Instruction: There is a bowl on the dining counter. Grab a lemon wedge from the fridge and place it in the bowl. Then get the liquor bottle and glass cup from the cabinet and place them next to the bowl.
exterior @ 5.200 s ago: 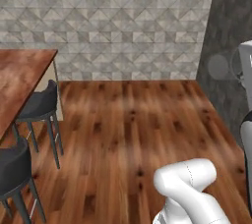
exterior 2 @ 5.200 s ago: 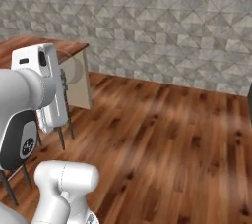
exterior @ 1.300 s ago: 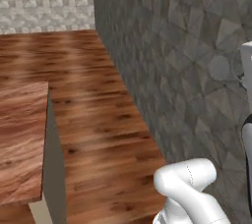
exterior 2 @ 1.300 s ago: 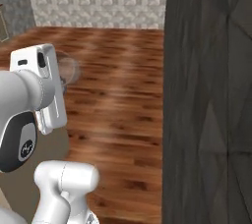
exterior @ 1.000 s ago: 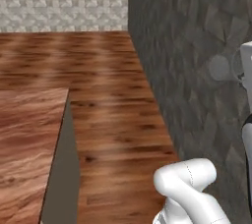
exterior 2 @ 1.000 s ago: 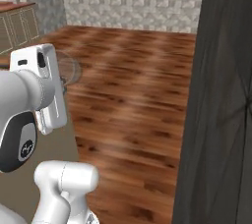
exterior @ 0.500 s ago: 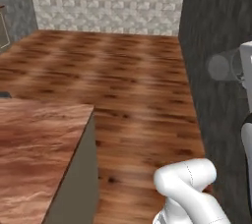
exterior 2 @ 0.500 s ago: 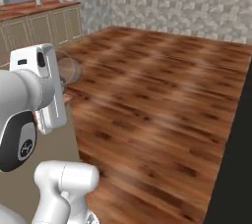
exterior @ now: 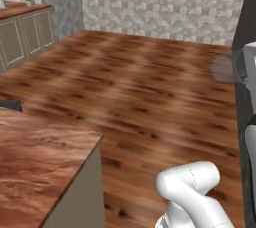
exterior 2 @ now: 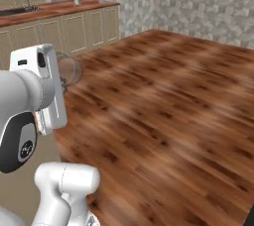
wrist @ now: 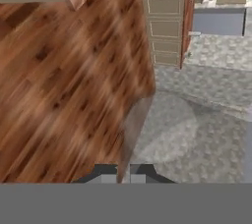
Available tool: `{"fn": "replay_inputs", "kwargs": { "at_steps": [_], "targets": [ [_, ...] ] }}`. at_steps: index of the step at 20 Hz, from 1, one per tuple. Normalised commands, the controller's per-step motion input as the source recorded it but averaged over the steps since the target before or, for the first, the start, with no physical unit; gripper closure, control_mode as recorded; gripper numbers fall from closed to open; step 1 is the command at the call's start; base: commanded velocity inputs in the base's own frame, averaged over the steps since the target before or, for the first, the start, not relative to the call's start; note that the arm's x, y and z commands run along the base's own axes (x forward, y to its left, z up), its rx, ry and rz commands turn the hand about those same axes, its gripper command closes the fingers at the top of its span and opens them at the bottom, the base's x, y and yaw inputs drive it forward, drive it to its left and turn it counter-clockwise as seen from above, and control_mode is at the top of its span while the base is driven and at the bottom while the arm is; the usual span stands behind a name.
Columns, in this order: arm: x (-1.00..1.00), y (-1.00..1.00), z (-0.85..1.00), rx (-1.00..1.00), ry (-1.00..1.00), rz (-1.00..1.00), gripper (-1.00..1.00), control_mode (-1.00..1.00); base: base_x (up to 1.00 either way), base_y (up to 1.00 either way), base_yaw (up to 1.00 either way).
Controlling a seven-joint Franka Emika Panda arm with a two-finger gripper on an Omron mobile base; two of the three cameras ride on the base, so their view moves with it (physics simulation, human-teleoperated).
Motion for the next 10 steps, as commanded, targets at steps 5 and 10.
{"fn": "replay_inputs", "kwargs": {
  "at_steps": [5, 10],
  "targets": [
    [0.0, 0.0, 0.0, 0.0, 0.0, 0.0, 1.0, 1.0, 1.0, -0.59, 0.4],
    [0.0, 0.0, 0.0, 0.0, 0.0, 0.0, 1.0, 1.0, 0.99, -0.59, 0.38]
  ]
}}
